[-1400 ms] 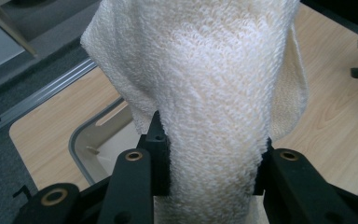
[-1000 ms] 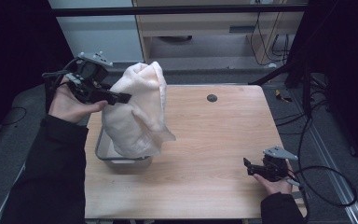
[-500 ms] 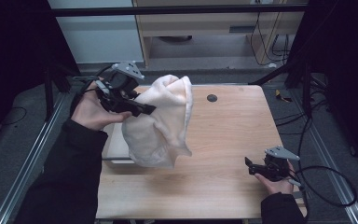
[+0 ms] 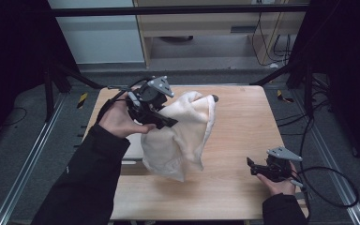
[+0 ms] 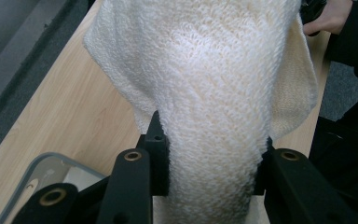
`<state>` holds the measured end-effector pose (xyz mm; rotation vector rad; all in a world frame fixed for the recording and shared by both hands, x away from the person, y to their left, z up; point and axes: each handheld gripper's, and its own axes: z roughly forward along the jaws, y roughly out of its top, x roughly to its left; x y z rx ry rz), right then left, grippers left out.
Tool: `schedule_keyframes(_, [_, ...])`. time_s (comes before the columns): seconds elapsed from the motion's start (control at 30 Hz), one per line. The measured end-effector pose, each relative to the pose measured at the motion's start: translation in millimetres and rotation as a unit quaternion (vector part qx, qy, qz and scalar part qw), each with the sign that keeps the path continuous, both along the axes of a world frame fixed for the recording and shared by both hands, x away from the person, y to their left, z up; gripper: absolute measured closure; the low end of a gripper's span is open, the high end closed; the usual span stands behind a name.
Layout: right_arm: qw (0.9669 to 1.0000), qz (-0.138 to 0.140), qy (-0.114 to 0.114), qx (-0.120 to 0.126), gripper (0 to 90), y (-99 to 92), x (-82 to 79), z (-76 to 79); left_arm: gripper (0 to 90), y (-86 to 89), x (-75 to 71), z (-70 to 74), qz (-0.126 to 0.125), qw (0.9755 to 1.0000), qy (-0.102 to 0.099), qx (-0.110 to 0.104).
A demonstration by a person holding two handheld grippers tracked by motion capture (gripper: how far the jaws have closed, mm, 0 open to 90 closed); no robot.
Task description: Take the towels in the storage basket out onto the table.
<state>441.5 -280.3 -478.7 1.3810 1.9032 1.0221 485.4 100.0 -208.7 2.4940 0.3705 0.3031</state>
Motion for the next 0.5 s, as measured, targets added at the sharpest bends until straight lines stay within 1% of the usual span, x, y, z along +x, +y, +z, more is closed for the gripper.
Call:
schedule_keyframes(0.03, [1.0, -0.001, 0.001, 0.001, 10.5, -0.1, -0.2, 0.3, 63.1, -2.4, 0.3, -2.2, -0.002, 1.0, 0.001, -0.001])
schedule_keyframes(0.1, [1.0, -0.004, 0.001, 0.004, 10.5, -0.3, -0.4, 0.5, 63.0, -10.0, 2.6, -9.3, -0.015, 0.9999, 0.006, 0.003])
schedule_keyframes(0.13, [1.0, -0.004, 0.001, 0.004, 10.5, -0.3, -0.4, 0.5, 62.9, -10.0, 2.6, -9.3, -0.015, 0.9999, 0.006, 0.003])
schedule_keyframes(0.33, [1.0, -0.008, 0.0, 0.003, 10.5, -1.5, 0.3, 0.0, 62.8, -24.1, 7.3, -24.1, -0.033, 0.9993, 0.014, 0.011])
schedule_keyframes(0.37, [1.0, -0.009, 0.001, 0.001, 10.6, -1.5, 0.5, -0.2, 62.8, -28.5, 8.2, -28.5, -0.037, 0.9991, 0.014, 0.015])
schedule_keyframes(0.4, [1.0, -0.009, 0.001, 0.001, 10.6, -1.5, 0.5, -0.2, 62.8, -28.5, 8.2, -28.5, -0.037, 0.9991, 0.014, 0.015])
schedule_keyframes(0.5, [1.0, -0.009, 0.002, 0.0, 10.6, -1.3, 0.7, -0.6, 62.7, -38.9, 11.6, -39.5, -0.048, 0.9985, 0.017, 0.021])
